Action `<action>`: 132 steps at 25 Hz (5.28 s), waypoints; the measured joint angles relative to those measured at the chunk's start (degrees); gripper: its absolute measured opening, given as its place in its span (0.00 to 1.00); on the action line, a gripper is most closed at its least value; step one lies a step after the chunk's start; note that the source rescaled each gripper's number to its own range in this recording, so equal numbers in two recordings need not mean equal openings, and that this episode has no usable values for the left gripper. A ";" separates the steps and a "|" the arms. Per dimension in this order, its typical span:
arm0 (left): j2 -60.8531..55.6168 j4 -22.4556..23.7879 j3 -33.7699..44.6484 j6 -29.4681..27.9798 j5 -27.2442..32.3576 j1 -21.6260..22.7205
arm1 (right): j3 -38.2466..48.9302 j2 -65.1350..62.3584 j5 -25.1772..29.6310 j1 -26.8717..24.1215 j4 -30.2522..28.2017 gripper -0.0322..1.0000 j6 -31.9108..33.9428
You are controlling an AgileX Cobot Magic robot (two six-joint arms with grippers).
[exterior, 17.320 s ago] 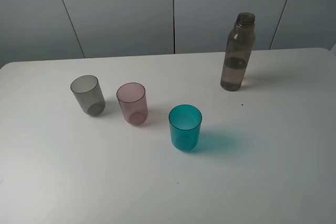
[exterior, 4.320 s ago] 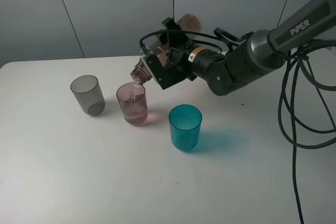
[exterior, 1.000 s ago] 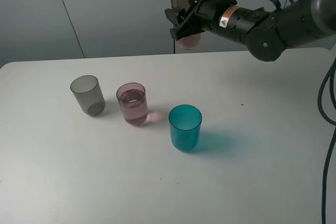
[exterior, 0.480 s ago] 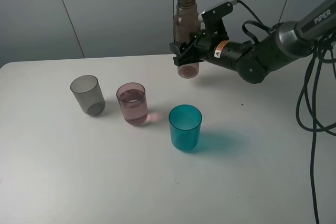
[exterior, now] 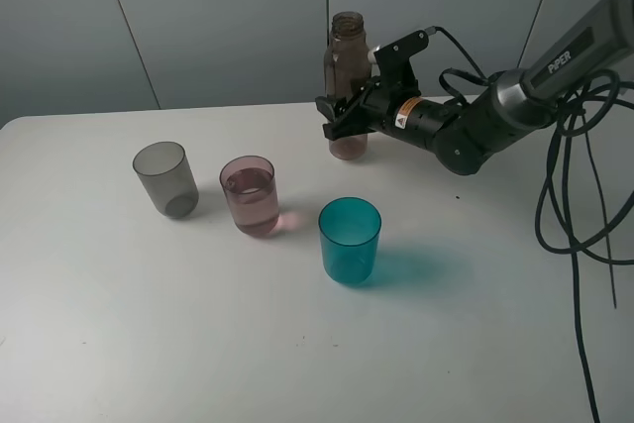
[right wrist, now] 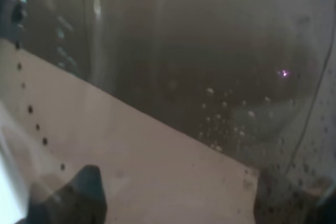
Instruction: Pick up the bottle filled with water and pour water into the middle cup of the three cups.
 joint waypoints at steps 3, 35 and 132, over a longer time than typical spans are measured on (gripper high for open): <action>0.00 0.00 0.00 0.00 0.00 0.00 | 0.00 0.00 1.22 0.00 0.00 0.03 0.00; 0.00 0.00 0.00 0.00 0.00 0.00 | 0.00 0.00 5.44 0.00 -1.39 0.99 4.79; 0.00 0.00 0.00 0.12 0.00 0.00 | 34.92 -130.64 111.68 -19.63 21.55 1.00 -6.21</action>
